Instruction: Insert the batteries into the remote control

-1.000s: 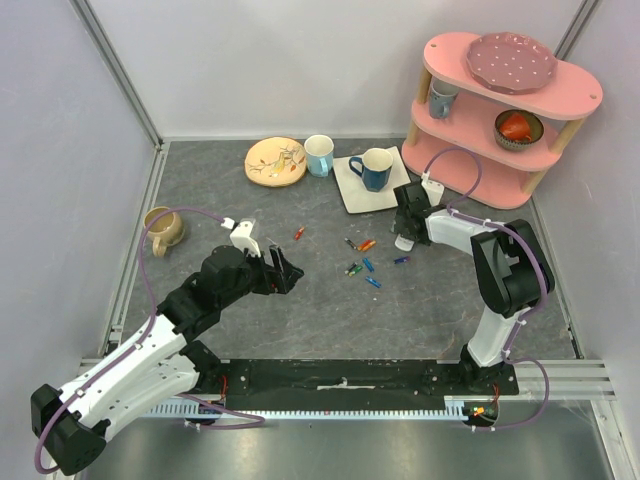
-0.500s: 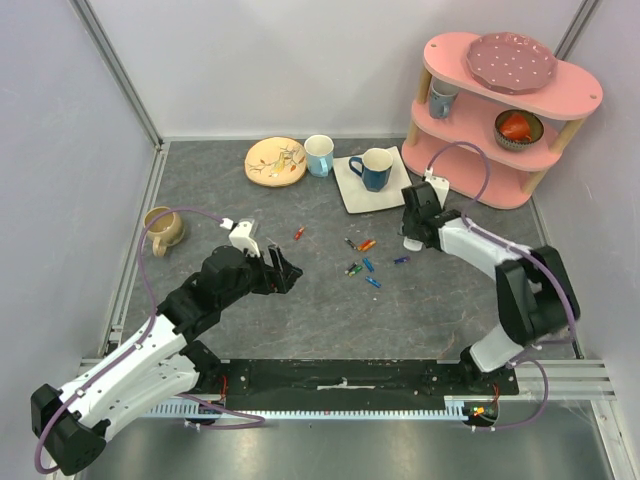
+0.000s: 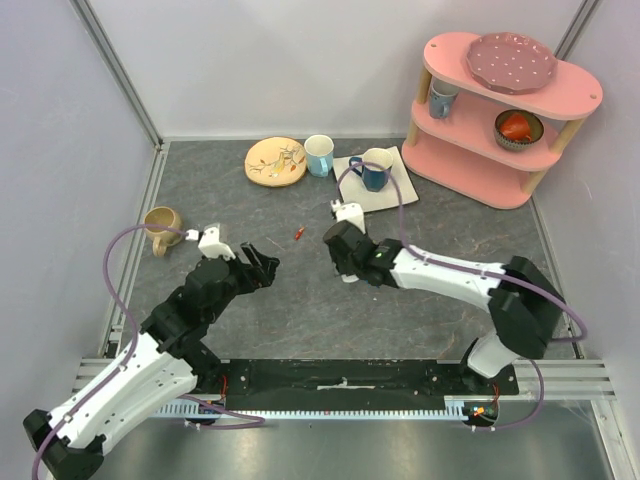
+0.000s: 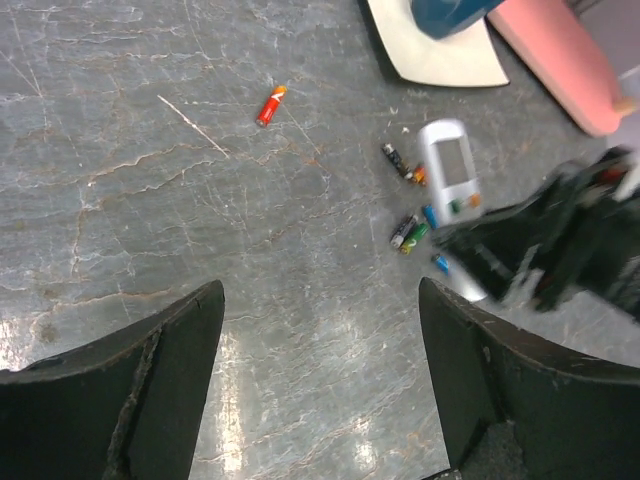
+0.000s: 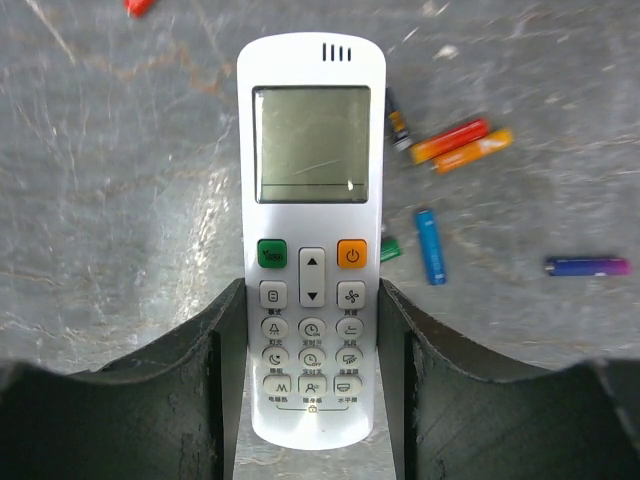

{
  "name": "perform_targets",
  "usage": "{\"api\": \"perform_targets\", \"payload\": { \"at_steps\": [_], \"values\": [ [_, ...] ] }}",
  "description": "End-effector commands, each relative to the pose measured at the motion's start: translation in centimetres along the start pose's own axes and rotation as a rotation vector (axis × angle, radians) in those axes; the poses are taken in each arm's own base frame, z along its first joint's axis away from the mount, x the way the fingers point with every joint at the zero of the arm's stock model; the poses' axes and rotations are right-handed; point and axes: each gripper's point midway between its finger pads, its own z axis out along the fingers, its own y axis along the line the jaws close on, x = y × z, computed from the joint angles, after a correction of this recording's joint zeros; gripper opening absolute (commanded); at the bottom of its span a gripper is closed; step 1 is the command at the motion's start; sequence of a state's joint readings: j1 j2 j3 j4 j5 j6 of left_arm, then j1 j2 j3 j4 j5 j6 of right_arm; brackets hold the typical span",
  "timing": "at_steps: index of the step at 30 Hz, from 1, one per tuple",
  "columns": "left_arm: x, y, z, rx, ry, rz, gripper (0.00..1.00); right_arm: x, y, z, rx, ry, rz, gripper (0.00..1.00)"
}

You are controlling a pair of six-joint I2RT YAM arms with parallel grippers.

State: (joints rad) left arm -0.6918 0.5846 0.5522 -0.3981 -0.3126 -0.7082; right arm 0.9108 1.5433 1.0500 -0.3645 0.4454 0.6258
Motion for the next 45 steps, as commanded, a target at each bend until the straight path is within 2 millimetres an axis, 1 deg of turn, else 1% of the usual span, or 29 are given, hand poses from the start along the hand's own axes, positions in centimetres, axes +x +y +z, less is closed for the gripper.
{"api": "perform_targets", "payload": {
  "at_steps": [1,3,4,5,8,14,19,21,23,24,26,28,29,30,31,32,33,34,35,36,37,38,39,40,41,42,43,44,45],
  "values": [
    [-0.5,0.9,-0.5,-0.018,-0.075,-0.132,0.83,0.8,3.7,1.4,-0.012,0.011,0.016,0.33],
    [-0.7,0.8,-0.9,0.004,-0.093,-0.144,0.83,1.1,5.1,1.9,-0.028,0.024,0.014,0.33],
    [-0.8,0.9,-1.1,0.006,-0.1,-0.146,0.82,1.9,5.3,2.7,-0.023,0.048,0.018,0.33],
    [-0.9,1.0,-1.3,0.011,-0.109,-0.148,0.82,2.2,5.9,2.9,-0.038,0.061,0.024,0.33],
    [-0.8,1.4,-1.5,0.001,-0.112,-0.136,0.81,2.9,6.5,3.8,-0.037,0.079,0.046,0.34],
    [-0.3,1.7,-1.6,-0.009,-0.091,-0.128,0.8,4.2,6.7,4.8,-0.021,0.111,0.077,0.39],
    [0.3,1.4,-1.3,-0.001,-0.059,-0.124,0.8,5.8,6.7,5.6,-0.008,0.156,0.091,0.49],
    [0.3,1.3,-1.3,0.0,-0.054,-0.12,0.8,6.1,6.5,5.7,-0.002,0.162,0.09,0.52],
    [0.5,1.3,-1.1,0.0,-0.045,-0.105,0.8,6.5,6.5,5.8,-0.001,0.17,0.093,0.57],
    [0.5,1.2,-1.0,0.005,-0.046,-0.101,0.8,6.5,6.5,5.7,-0.002,0.171,0.095,0.6],
    [0.7,1.3,-0.9,-0.002,-0.037,-0.089,0.81,6.6,6.5,5.6,-0.005,0.175,0.1,0.69],
    [0.8,1.3,-0.7,-0.005,-0.034,-0.084,0.82,5.9,6.5,5.1,-0.015,0.159,0.115,0.79],
    [1.0,1.5,-0.6,-0.014,-0.024,-0.075,0.82,5.7,6.5,4.8,-0.017,0.152,0.119,0.82],
    [1.2,1.4,-0.5,-0.01,-0.017,-0.071,0.83,4.8,6.6,4.1,-0.032,0.131,0.132,0.86],
    [1.1,1.1,-0.4,0.003,-0.013,-0.066,0.83,4.4,6.6,3.7,-0.036,0.121,0.135,0.97],
    [1.2,0.8,-0.3,0.015,-0.004,-0.048,0.83,4.1,6.3,3.3,-0.034,0.111,0.138,0.98],
    [1.4,0.6,-0.2,0.026,0.007,-0.044,0.83,2.8,6.3,2.1,-0.056,0.082,0.156,0.98],
    [1.3,0.2,0.0,0.036,0.005,-0.048,0.83,2.6,5.8,1.5,-0.054,0.074,0.16,0.98],
    [1.3,0.1,0.1,0.039,0.008,-0.049,0.83,1.4,5.4,-0.2,-0.073,0.045,0.17,0.98],
    [1.9,0.0,0.6,0.034,0.037,-0.042,0.83,0.9,4.7,-1.1,-0.065,0.022,0.168,0.98],
    [1.7,-0.7,0.9,0.057,0.041,-0.033,0.82,1.2,3.7,-1.7,-0.053,0.018,0.157,0.98],
    [1.8,-1.3,1.2,0.075,0.056,-0.024,0.82,0.0,2.7,-3.5,-0.064,-0.025,0.142,0.98],
    [3.4,-1.3,2.1,0.065,0.13,-0.005,0.82,-0.2,1.6,-4.2,-0.04,-0.05,0.129,0.98],
    [3.3,-2.0,2.6,0.07,0.142,-0.014,0.8,0.6,-0.2,-4.7,0.007,-0.045,0.1,0.98],
    [3.8,-2.0,3.2,0.058,0.164,-0.018,0.8,-0.2,-1.3,-6.0,0.017,-0.087,0.108,0.98],
    [5.0,-1.7,4.1,0.027,0.209,-0.019,0.8,-0.6,-2.9,-6.5,0.071,-0.124,0.09,0.98],
    [4.9,-2.2,4.7,0.028,0.208,-0.05,0.79,0.4,-4.3,-6.6,0.115,-0.119,0.068,0.98],
    [5.1,-2.4,5.2,0.026,0.218,-0.058,0.79,0.0,-5.2,-7.5,0.121,-0.151,0.08,0.98],
    [5.2,-2.5,5.6,0.017,0.221,-0.069,0.79,0.1,-5.9,-7.8,0.141,-0.17,0.085,0.98]
  ]
}}
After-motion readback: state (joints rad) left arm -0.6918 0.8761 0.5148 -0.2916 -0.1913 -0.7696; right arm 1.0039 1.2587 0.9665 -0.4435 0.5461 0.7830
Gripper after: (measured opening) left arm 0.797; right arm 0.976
